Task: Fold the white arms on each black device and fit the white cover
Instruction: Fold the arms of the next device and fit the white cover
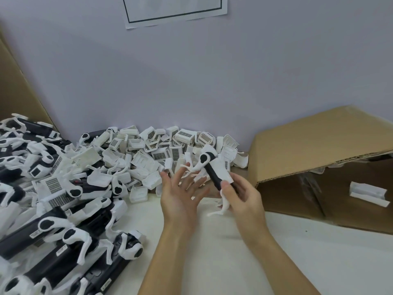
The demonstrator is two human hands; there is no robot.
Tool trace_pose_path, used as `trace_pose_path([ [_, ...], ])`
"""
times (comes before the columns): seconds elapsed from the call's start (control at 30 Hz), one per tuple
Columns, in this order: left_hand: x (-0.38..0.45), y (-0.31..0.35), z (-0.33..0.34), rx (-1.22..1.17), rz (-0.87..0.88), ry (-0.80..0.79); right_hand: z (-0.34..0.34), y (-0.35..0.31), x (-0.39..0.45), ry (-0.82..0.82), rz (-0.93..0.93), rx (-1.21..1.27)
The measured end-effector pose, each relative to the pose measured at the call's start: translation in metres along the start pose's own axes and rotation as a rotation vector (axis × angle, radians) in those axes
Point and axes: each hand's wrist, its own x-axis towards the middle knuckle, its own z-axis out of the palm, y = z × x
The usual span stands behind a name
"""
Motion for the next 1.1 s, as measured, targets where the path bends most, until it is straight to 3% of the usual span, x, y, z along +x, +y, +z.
trace_pose_path([
  [0.1, -0.001, 0.001, 0.001, 0.024, 0.021, 0.011, 0.005, 0.006, -0.004, 0.105, -0.300, -0.329],
  [0.23, 0.000, -0.003, 0.002, 0.130, 0.061, -0.027, 0.005, 0.014, -0.006, 0.002, -0.517, -0.624],
  [0.43, 0.003, -0.006, -0.001, 0.230, 0.114, -0.031, 0.007, 0.014, -0.007, -0.056, -0.517, -0.661],
  [0.53, 0.003, -0.007, 0.000, 0.255, 0.127, 0.037, 0.007, 0.013, -0.009, -0.075, -0.489, -0.661],
  [0.67, 0.000, -0.004, 0.002, 0.267, 0.167, 0.158, 0.008, 0.014, -0.011, -0.065, -0.542, -0.858],
  [0.73, -0.001, -0.003, 0.003, 0.288, 0.208, 0.181, 0.008, 0.015, -0.010, -0.056, -0.481, -0.831],
  [0.87, -0.002, -0.003, 0.005, 0.359, 0.282, 0.148, 0.008, 0.011, -0.005, 0.051, -0.244, -0.508],
  [0.97, -0.003, -0.006, 0.005, 0.508, 0.448, 0.224, 0.008, 0.003, 0.000, 0.003, 0.107, -0.256],
  [1.1, -0.004, -0.004, 0.000, 0.479, 0.524, 0.407, 0.007, -0.021, 0.007, 0.038, 0.592, 0.165],
])
